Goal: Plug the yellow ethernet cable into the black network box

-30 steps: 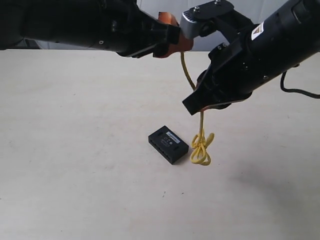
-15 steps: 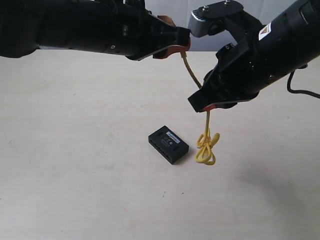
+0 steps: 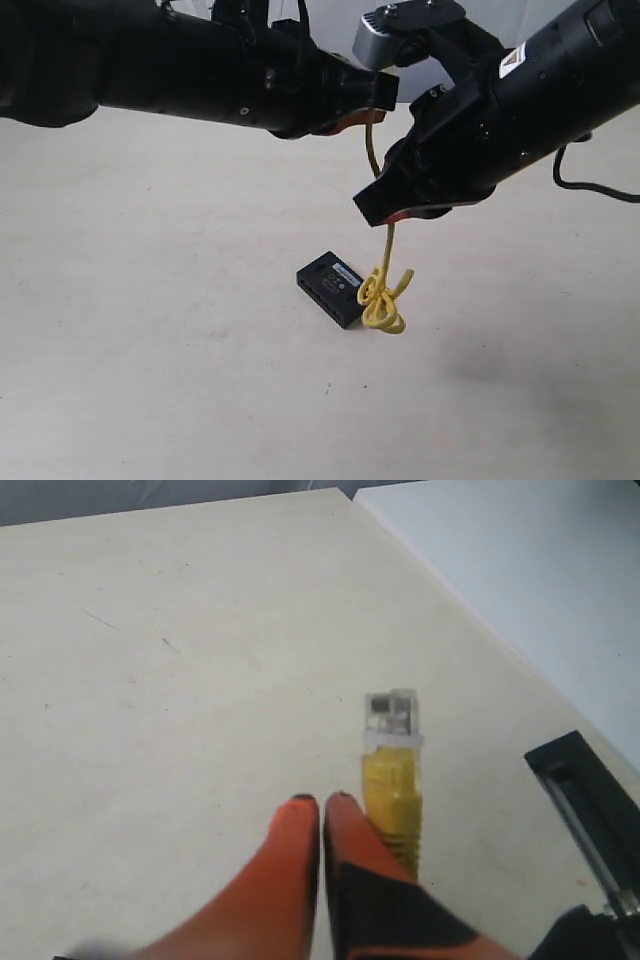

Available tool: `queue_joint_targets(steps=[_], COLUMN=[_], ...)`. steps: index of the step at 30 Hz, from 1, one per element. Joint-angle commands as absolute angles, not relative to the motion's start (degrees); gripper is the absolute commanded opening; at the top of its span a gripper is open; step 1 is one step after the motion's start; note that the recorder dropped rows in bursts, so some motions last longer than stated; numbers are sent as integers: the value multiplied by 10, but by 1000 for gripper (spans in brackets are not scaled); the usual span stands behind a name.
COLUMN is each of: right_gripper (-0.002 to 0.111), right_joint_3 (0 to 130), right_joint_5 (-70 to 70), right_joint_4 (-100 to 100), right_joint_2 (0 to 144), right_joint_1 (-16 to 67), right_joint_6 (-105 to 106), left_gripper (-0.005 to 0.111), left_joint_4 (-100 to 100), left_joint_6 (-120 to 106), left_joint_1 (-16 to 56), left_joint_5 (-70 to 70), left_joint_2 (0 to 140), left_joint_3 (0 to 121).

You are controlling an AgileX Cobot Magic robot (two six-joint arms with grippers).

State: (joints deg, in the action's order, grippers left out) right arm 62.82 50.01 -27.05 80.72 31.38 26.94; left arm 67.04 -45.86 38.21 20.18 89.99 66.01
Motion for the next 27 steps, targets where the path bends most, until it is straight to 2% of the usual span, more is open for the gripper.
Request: queue_joint_targets(steps=[1, 4, 5, 11, 18, 27], right_gripper=[-1, -1, -1, -1, -1, -1], right_joint_3=[631, 631, 631, 631, 631, 631], right_joint_5=[498, 500, 502, 506, 523, 519], right_joint_4=[-270, -245, -238, -201, -157, -185], right_joint_2=[803, 803, 803, 782, 772, 803], right_joint_1=[314, 314, 314, 313, 313, 313], right_joint_6=[285, 285, 285, 285, 284, 280], left_gripper=[38, 72, 76, 70, 70, 73], left_joint_4=[683, 680, 680, 643, 651, 666], left_joint_6=[-456, -453, -447, -438, -436, -454], left_joint_1=[384, 382, 382, 347, 297, 293], left_joint_5=[194, 196, 196, 245, 341, 357], left_joint_2=[900, 900, 900, 900, 898, 877], left_joint_3=[660, 660, 660, 660, 660, 660])
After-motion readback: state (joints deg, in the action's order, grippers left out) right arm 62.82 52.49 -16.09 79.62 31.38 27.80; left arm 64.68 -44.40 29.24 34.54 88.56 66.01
